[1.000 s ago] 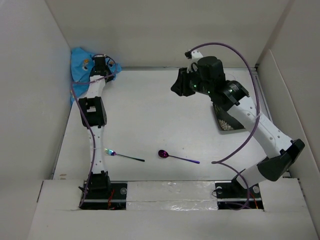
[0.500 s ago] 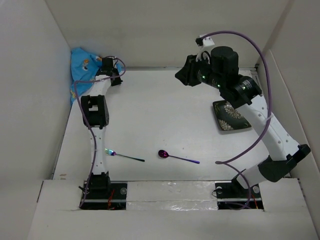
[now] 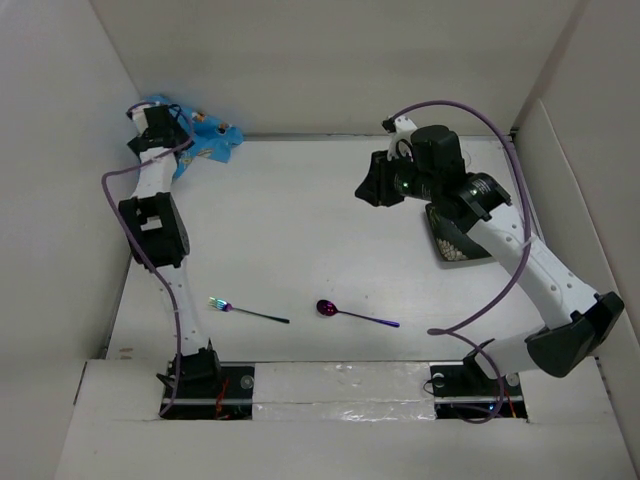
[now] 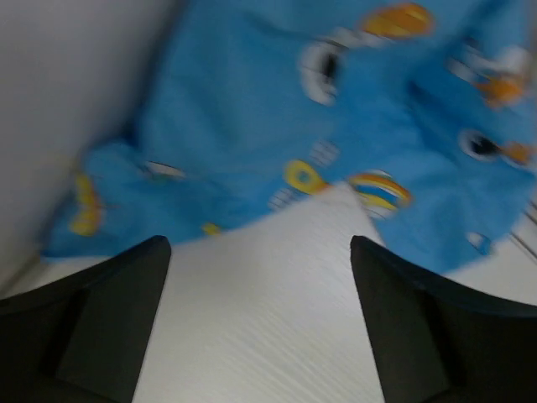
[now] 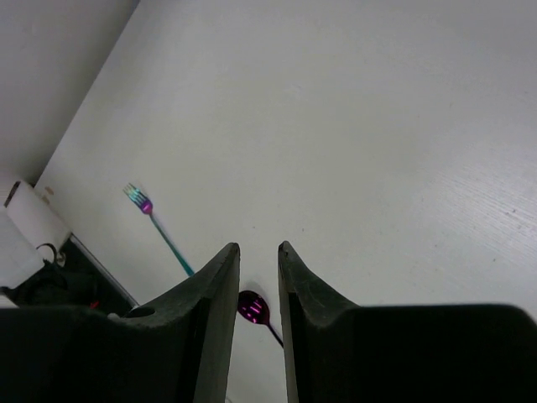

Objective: Set the dinner table for one person

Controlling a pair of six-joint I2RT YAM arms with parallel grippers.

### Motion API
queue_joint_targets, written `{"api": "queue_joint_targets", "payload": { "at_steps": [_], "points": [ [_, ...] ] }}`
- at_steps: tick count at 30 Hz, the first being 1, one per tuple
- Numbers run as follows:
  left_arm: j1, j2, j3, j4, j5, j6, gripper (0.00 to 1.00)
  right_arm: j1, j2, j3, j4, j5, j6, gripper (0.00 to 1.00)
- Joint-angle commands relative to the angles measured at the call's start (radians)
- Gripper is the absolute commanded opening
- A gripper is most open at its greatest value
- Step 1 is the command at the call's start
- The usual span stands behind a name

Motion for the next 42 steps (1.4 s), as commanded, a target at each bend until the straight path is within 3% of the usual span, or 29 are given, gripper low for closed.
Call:
{"api": "queue_joint_targets", "payload": {
  "at_steps": [1, 2, 4, 6, 8, 11, 12, 14, 16, 17, 18, 19, 20, 23, 24, 28, 34, 38, 42],
  "points": [
    [0.021, 0.017, 0.05, 0.025, -0.132, -0.034, 0.91, -0.003, -0.027, 0.01, 0.038, -0.083, -0.019, 0.31],
    [0.033, 0.094, 0.101, -0.018, -0.106, -0.033, 0.99, -0.003, -0.022, 0.018, 0.025, -0.089, -0.019, 0.31],
    [0.059, 0.217, 0.348, -0.119, -0.027, -0.04, 0.99, 0.026, -0.007, 0.055, 0.013, -0.109, -0.019, 0.3],
    [0.089, 0.253, 0.286, -0.055, 0.069, -0.072, 0.99, 0.049, 0.024, 0.093, -0.015, -0.111, -0.024, 0.29],
    [0.132, 0.369, 0.386, -0.12, 0.221, -0.083, 0.92, 0.087, 0.042, 0.148, -0.048, -0.077, -0.035, 0.29],
    [0.156, 0.426, 0.375, -0.11, 0.42, -0.12, 0.62, 0.096, 0.05, 0.181, -0.061, -0.042, -0.027, 0.28],
    [0.156, 0.443, 0.441, -0.14, 0.427, -0.093, 0.39, 0.096, 0.047, 0.185, -0.061, -0.037, -0.024, 0.28],
    [0.165, 0.398, 0.351, -0.089, 0.439, -0.097, 0.28, 0.096, 0.044, 0.211, -0.068, -0.017, -0.018, 0.27],
    [0.165, 0.413, 0.389, -0.165, 0.457, -0.074, 0.04, 0.096, 0.033, 0.233, -0.071, -0.003, -0.015, 0.27],
    [0.165, 0.405, 0.377, -0.174, 0.472, -0.066, 0.0, 0.096, 0.029, 0.242, -0.065, 0.003, -0.013, 0.27],
    [0.137, 0.391, 0.347, -0.176, 0.491, -0.053, 0.0, 0.087, 0.023, 0.242, -0.053, 0.012, -0.012, 0.27],
    [0.092, 0.34, 0.211, -0.168, 0.482, -0.002, 0.0, 0.078, 0.004, 0.233, -0.03, 0.041, -0.012, 0.28],
    [0.091, 0.307, 0.21, -0.153, 0.482, -0.002, 0.0, 0.078, 0.004, 0.233, -0.015, 0.041, -0.007, 0.28],
    [-0.055, 0.151, -0.025, -0.099, 0.479, 0.041, 0.0, 0.048, 0.001, 0.175, 0.03, 0.051, 0.017, 0.27],
    [-0.056, 0.15, -0.055, -0.092, 0.476, 0.041, 0.0, 0.047, 0.001, 0.155, 0.039, 0.047, 0.019, 0.27],
    [-0.246, 0.007, -0.155, -0.136, 0.436, 0.125, 0.0, -0.002, -0.033, 0.028, 0.1, 0.054, 0.034, 0.27],
    [-0.295, -0.291, -0.486, -0.107, 0.414, 0.161, 0.0, -0.048, -0.091, -0.129, 0.159, 0.069, 0.056, 0.27],
    [-0.295, -0.445, -0.588, -0.147, 0.353, 0.199, 0.0, -0.066, -0.085, -0.25, 0.217, 0.064, 0.083, 0.3],
    [-0.318, -0.579, -0.632, -0.149, 0.374, 0.167, 0.62, -0.066, -0.025, -0.301, 0.281, 0.06, 0.12, 0.46]
  ]
}}
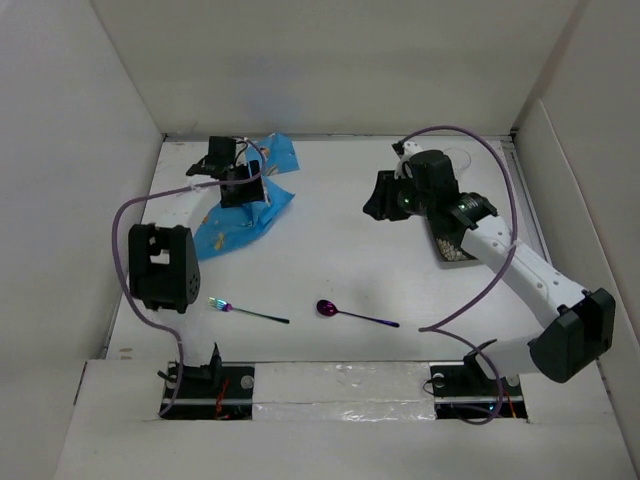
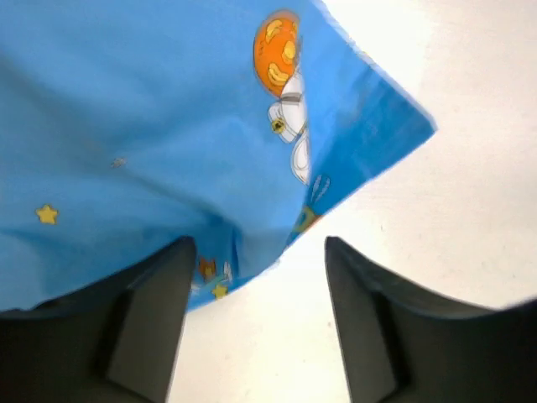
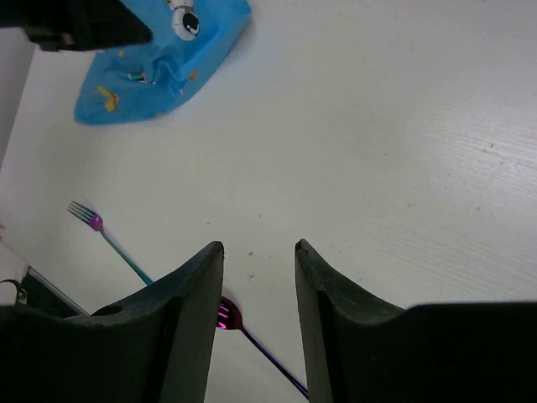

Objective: Set the dinner table for one person

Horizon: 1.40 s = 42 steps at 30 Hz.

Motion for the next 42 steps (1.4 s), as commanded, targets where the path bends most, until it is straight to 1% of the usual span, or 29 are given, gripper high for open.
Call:
{"api": "queue_joint_targets", "payload": {
  "at_steps": [1, 2, 3, 5, 6, 7, 8, 9, 13, 16, 17, 18, 20, 21, 22, 25, 26, 27, 28, 29, 30, 31, 32, 33, 35, 38, 39, 41, 42],
  "points": [
    [-0.021, -0.197, -0.053, 0.022, -0.02, -0.043, 0.66, -0.002, 0.054, -0.017, 0.12, -0.001, 0.045, 0.48],
    [-0.033, -0.231, -0.066, 0.053, -0.029, -0.057, 0.69, -0.002, 0.069, -0.011, 0.114, -0.003, 0.051, 0.49],
    [-0.047, -0.25, -0.078, 0.067, -0.064, -0.07, 0.69, 0.007, 0.08, -0.002, 0.111, -0.004, 0.059, 0.49],
    [-0.13, -0.278, -0.101, 0.082, -0.139, -0.044, 0.68, 0.007, 0.089, -0.003, 0.122, -0.015, 0.065, 0.49],
    [-0.164, -0.266, -0.098, 0.071, -0.217, -0.029, 0.68, 0.019, 0.083, -0.006, 0.125, -0.016, 0.067, 0.36],
    [-0.222, -0.215, -0.078, 0.049, -0.239, -0.012, 0.68, 0.019, 0.076, -0.014, 0.125, -0.012, 0.064, 0.21],
    [-0.245, -0.183, -0.061, 0.038, -0.264, 0.011, 0.68, 0.019, 0.06, -0.017, 0.125, -0.009, 0.067, 0.0],
    [-0.263, -0.149, -0.035, 0.031, -0.329, 0.017, 0.68, 0.019, 0.05, -0.022, 0.122, -0.006, 0.067, 0.0],
    [-0.311, 0.027, 0.049, 0.054, -0.402, 0.06, 0.68, 0.029, -0.025, -0.059, 0.125, 0.013, 0.063, 0.0],
    [-0.311, 0.116, 0.13, 0.042, -0.437, 0.074, 0.68, 0.029, -0.076, -0.098, 0.117, 0.01, 0.067, 0.25],
    [-0.311, 0.132, 0.144, 0.041, -0.449, 0.076, 0.68, 0.029, -0.085, -0.111, 0.113, 0.008, 0.068, 0.38],
    [-0.311, 0.143, 0.156, 0.045, -0.474, 0.08, 0.68, 0.029, -0.105, -0.117, 0.107, 0.007, 0.071, 0.42],
    [-0.311, 0.17, 0.169, 0.073, -0.476, 0.099, 0.67, 0.029, -0.124, -0.144, 0.102, 0.001, 0.076, 0.48],
    [-0.311, 0.181, 0.172, 0.079, -0.48, 0.108, 0.66, 0.029, -0.134, -0.152, 0.107, -0.001, 0.082, 0.48],
    [-0.311, 0.233, 0.202, 0.061, -0.501, 0.111, 0.64, 0.029, -0.159, -0.167, 0.114, -0.001, 0.091, 0.48],
    [-0.311, 0.264, 0.212, 0.073, -0.509, 0.122, 0.63, 0.029, -0.177, -0.178, 0.117, -0.003, 0.097, 0.48],
    [-0.311, 0.284, 0.212, 0.09, -0.52, 0.129, 0.58, 0.029, -0.185, -0.178, 0.114, -0.003, 0.099, 0.48],
    [-0.311, 0.284, 0.212, 0.097, -0.52, 0.13, 0.58, 0.029, -0.185, -0.178, 0.11, -0.003, 0.099, 0.48],
    [-0.311, 0.29, 0.215, 0.1, -0.528, 0.137, 0.56, 0.029, -0.19, -0.178, 0.108, 0.0, 0.097, 0.48],
    [-0.311, 0.299, 0.218, 0.107, -0.535, 0.14, 0.5, 0.029, -0.191, -0.175, 0.105, 0.002, 0.097, 0.48],
    [-0.311, 0.314, 0.227, 0.111, -0.535, 0.146, 0.42, 0.029, -0.191, -0.172, 0.102, 0.008, 0.097, 0.48],
    [-0.311, 0.322, 0.236, 0.108, -0.537, 0.148, 0.31, 0.029, -0.191, -0.168, 0.099, 0.013, 0.097, 0.48],
    [-0.311, 0.33, 0.248, 0.104, -0.542, 0.146, 0.08, 0.029, -0.19, -0.163, 0.099, 0.019, 0.097, 0.48],
    [-0.311, 0.327, 0.262, 0.096, -0.543, 0.146, 0.0, 0.029, -0.19, -0.155, 0.09, 0.036, 0.096, 0.48],
    [-0.311, 0.31, 0.291, 0.071, -0.534, 0.146, 0.0, 0.02, -0.181, -0.129, 0.085, 0.05, 0.09, 0.48],
    [-0.311, 0.218, 0.382, 0.013, -0.482, 0.16, 0.0, 0.009, -0.155, -0.094, 0.09, 0.065, 0.082, 0.48],
    [-0.311, 0.152, 0.441, -0.02, -0.47, 0.163, 0.0, 0.009, -0.147, -0.085, 0.096, 0.068, 0.082, 0.48],
    [-0.311, 0.082, 0.498, -0.057, -0.431, 0.169, 0.0, -0.002, -0.132, -0.063, 0.108, 0.073, 0.079, 0.53],
    [-0.311, 0.008, 0.543, -0.092, -0.417, 0.165, 0.0, -0.002, -0.113, -0.054, 0.114, 0.073, 0.079, 0.56]
  ]
}}
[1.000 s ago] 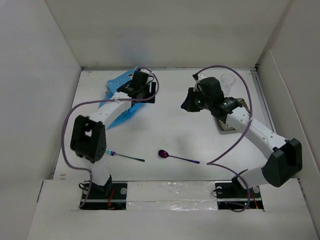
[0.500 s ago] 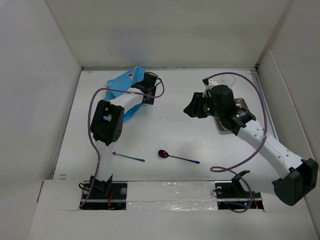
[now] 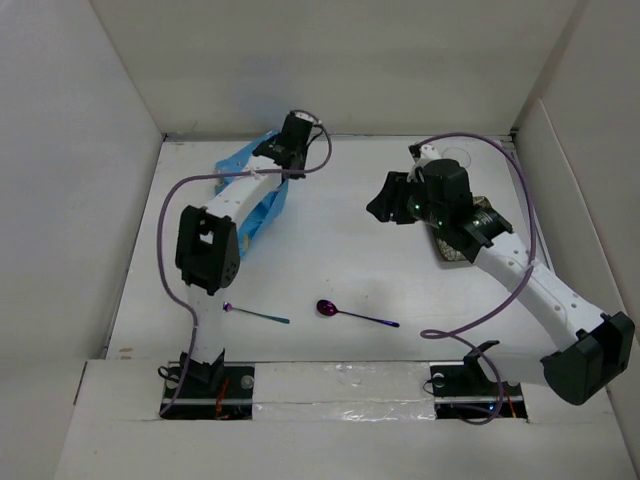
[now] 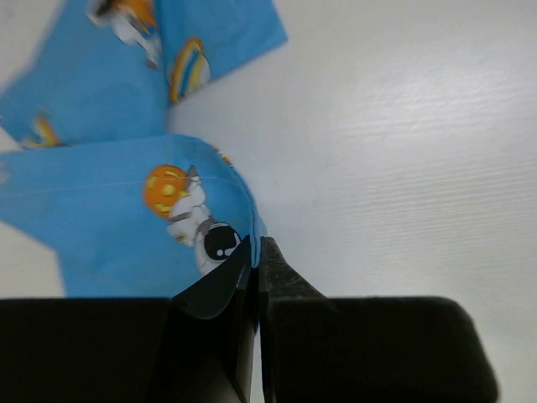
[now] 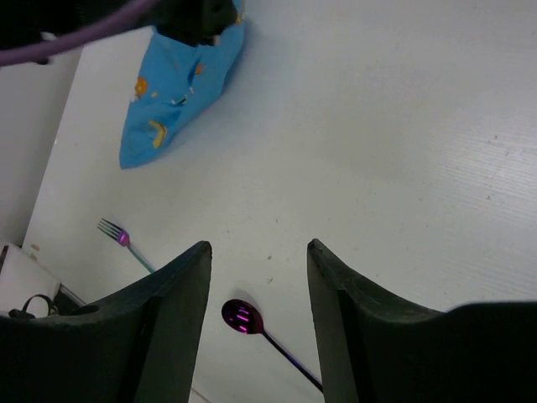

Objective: Set the dinner table for one person

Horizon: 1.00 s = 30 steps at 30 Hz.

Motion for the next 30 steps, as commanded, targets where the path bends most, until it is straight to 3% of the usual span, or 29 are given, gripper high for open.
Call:
{"api": "queue_joint_targets", "payload": {
  "at_steps": [1, 5, 7, 10, 11, 16, 17, 23, 25, 30],
  "points": [
    [0.002, -0.31, 0.157, -0.07, 0.054, 0.009, 0.0, -0.011, 0.032, 0.075, 0.048, 0.029, -0.012, 0.58],
    [0.002, -0.509, 0.122, -0.1, 0.1, -0.028, 0.0, -0.011, 0.071, 0.101, 0.077, 0.023, -0.012, 0.64],
    [0.061, -0.623, 0.061, -0.086, 0.136, -0.063, 0.0, -0.011, 0.094, 0.108, 0.097, 0.004, -0.007, 0.67],
    [0.193, -0.724, 0.03, -0.023, 0.29, -0.153, 0.0, -0.011, 0.132, 0.121, 0.114, -0.028, 0.0, 0.7],
    [0.219, -0.738, 0.032, 0.0, 0.415, -0.183, 0.0, -0.011, 0.141, 0.124, 0.12, -0.04, 0.002, 0.71],
    [0.167, -0.649, 0.217, 0.058, 0.528, -0.269, 0.0, -0.011, 0.138, 0.128, 0.155, -0.105, -0.027, 0.77],
    [0.158, -0.634, 0.232, 0.089, 0.653, -0.345, 0.0, -0.002, 0.129, 0.123, 0.153, -0.108, -0.033, 0.77],
    [0.147, -0.464, 0.41, 0.328, 0.93, -0.546, 0.0, -0.02, 0.078, 0.059, 0.15, -0.079, -0.043, 0.78],
    [0.111, -0.389, 0.498, 0.42, 0.979, -0.611, 0.0, -0.029, 0.069, 0.048, 0.134, -0.04, -0.04, 0.78],
    [0.075, -0.311, 0.529, 0.594, 1.064, -0.728, 0.0, -0.051, 0.065, 0.048, 0.121, -0.013, -0.029, 0.78]
  ]
}}
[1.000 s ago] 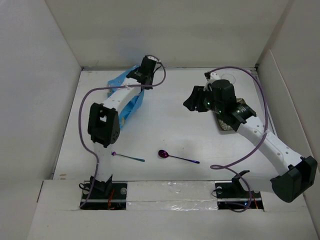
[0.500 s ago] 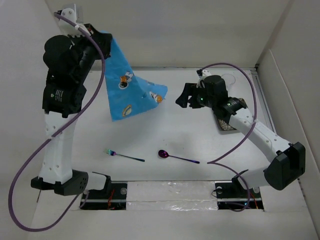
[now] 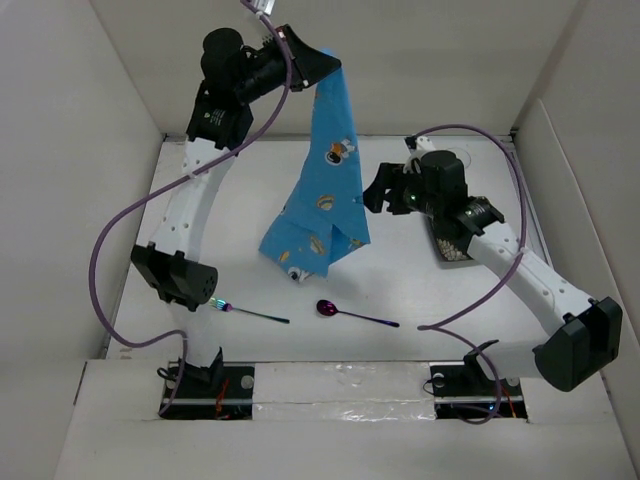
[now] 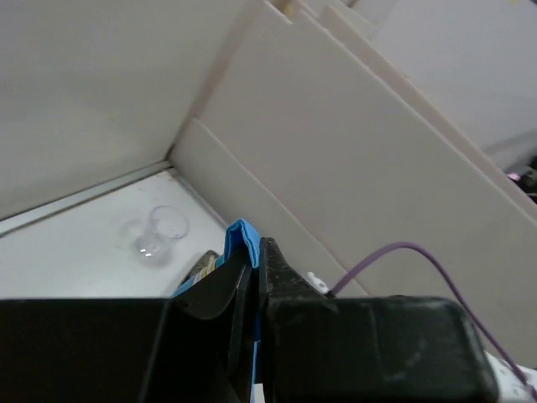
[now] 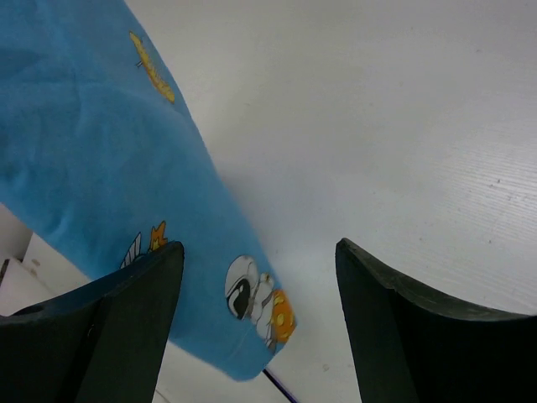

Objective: Set the dinner table for one person

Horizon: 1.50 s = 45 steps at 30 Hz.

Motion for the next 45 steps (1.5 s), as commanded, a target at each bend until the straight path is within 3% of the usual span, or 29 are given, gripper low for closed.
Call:
{"api": "queue_joint_targets", "payload": {
  "at_steps": [1, 5, 8, 10, 13, 14, 15, 17, 18, 20, 25, 29, 33, 42, 45],
  "points": [
    [-0.038, -0.027, 0.101, 0.276, 0.135, -0.148, 0.0, -0.02, -0.033, -0.004, 0.04, 0.043, -0.003, 0.78],
    [-0.038, -0.011, 0.177, 0.317, 0.129, -0.144, 0.0, -0.029, -0.03, 0.013, 0.043, 0.045, -0.02, 0.78],
    [0.024, -0.069, 0.131, 0.427, 0.152, -0.203, 0.0, -0.029, 0.003, 0.033, 0.039, 0.016, -0.039, 0.78],
    [0.072, -0.106, 0.126, 0.414, 0.166, -0.199, 0.0, -0.029, 0.016, 0.047, 0.035, 0.017, -0.039, 0.79],
    [0.234, -0.284, -0.106, 0.348, 0.134, -0.09, 0.0, -0.029, 0.019, 0.058, 0.043, 0.023, -0.052, 0.78],
    [0.37, -0.39, -0.356, 0.461, 0.149, -0.11, 0.0, -0.029, 0.023, 0.073, 0.035, 0.039, -0.058, 0.78],
    [0.449, -0.433, -0.48, 0.542, 0.181, -0.23, 0.0, -0.029, 0.028, 0.076, 0.035, 0.046, -0.066, 0.78],
    [0.573, -0.483, -0.745, 0.674, 0.287, -0.326, 0.0, -0.038, 0.043, 0.081, 0.031, 0.059, -0.069, 0.79],
    [0.645, -0.481, -0.794, 0.663, 0.303, -0.317, 0.0, -0.038, 0.071, 0.081, 0.028, 0.059, -0.069, 0.79],
    [0.664, -0.436, -0.874, 0.576, 0.289, -0.253, 0.0, -0.038, 0.104, 0.078, 0.037, 0.053, -0.071, 0.79],
    [0.655, -0.202, -0.874, 0.528, 0.295, -0.158, 0.0, -0.038, 0.29, 0.088, 0.049, 0.091, -0.045, 0.79],
    [0.655, 0.022, -0.741, 0.314, 0.217, 0.004, 0.0, -0.026, 0.446, 0.157, -0.033, 0.149, -0.037, 0.8],
    [0.655, 0.107, -0.682, 0.232, 0.163, 0.072, 0.0, -0.015, 0.554, 0.194, -0.058, 0.249, -0.02, 0.8],
    [0.655, 0.257, -0.525, 0.055, -0.136, 0.146, 0.0, -0.03, 0.764, 0.41, -0.17, 0.389, 0.023, 0.78],
    [0.655, 0.294, -0.465, -0.018, -0.232, 0.163, 0.2, -0.031, 0.805, 0.475, -0.201, 0.366, 0.027, 0.76]
  ]
}}
